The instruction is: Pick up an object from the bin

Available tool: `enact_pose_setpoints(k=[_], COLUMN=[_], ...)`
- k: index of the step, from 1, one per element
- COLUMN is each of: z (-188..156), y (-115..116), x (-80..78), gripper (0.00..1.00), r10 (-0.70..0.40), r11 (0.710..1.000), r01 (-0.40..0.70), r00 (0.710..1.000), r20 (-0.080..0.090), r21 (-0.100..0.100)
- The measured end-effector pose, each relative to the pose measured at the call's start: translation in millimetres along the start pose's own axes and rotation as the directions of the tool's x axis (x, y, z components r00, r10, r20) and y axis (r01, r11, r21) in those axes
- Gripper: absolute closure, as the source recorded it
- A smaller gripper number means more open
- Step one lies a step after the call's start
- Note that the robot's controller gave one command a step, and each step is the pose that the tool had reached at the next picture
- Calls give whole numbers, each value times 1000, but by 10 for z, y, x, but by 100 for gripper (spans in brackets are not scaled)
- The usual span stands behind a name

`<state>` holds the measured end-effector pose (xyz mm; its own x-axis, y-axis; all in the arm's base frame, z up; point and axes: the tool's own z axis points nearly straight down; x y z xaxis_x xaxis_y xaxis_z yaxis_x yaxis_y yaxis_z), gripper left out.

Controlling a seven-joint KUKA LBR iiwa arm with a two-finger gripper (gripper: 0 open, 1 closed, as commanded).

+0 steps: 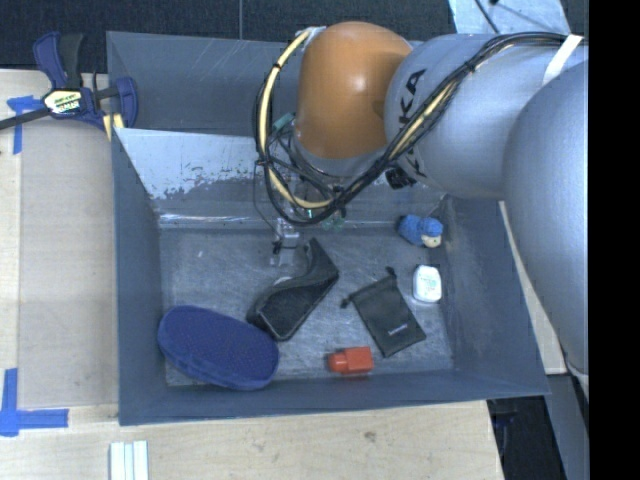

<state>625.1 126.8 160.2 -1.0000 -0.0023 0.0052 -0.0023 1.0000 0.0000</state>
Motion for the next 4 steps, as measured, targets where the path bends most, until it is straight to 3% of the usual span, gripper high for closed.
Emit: enact_pose_setpoints(k=[1, 2, 3, 4], z=[913, 891, -76, -668], y=[-407, -395, -249, -188], x=[1046, 1020, 1139, 1277], gripper=[0, 100, 100, 100], r10=[-658, -656, -617, -665], r11=[753, 754, 787, 747], r01=[658, 656, 617, 665], r00=[753, 754, 787, 747], r20=[7, 14, 8, 7], r21=[3, 6, 6, 5])
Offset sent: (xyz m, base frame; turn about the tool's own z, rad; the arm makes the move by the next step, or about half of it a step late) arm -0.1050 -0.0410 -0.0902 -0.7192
